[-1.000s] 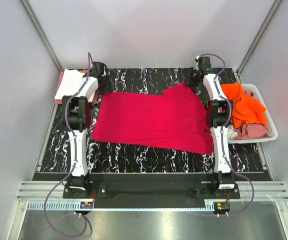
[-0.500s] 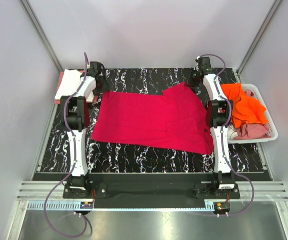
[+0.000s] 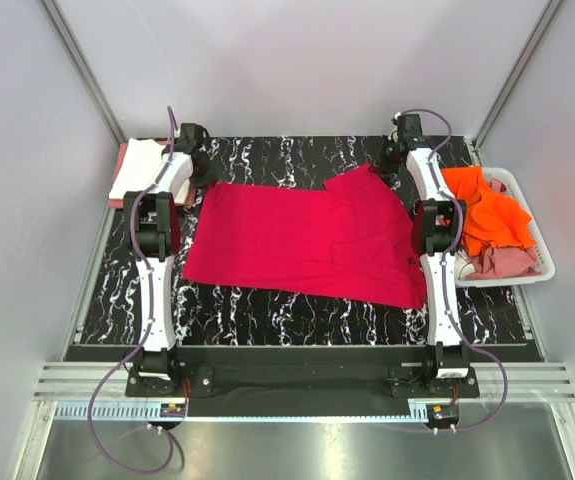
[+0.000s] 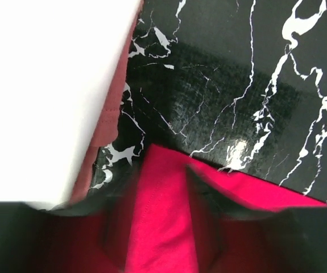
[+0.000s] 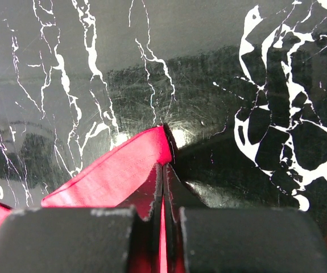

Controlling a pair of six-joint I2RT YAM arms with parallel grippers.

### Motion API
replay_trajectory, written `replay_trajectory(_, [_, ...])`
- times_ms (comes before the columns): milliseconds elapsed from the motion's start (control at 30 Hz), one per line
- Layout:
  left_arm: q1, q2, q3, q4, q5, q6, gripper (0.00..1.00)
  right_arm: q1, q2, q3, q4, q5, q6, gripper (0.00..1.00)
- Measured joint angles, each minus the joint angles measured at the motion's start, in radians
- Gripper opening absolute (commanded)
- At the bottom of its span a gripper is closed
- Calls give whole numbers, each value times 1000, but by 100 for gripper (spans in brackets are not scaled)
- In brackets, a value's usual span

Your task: Fold and stack the t-shirts

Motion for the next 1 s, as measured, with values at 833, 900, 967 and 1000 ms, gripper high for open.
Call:
replay_trajectory(833, [32,-143,-43,-3,169,48,0,-4,-483,-525,125,21,-42,0])
replay_trajectory(900, [34,-167,-68,1,161,61,0,-4,-554,-616,155,34,-43,0])
replay_trajectory(967, [34,-193,-106,2,152,73,0,-4,-626,-715,185,54,-43,0])
replay_trajectory(1000, [38,-203,-123,3,150,77,0,-4,-659,-762,194,58,-43,0])
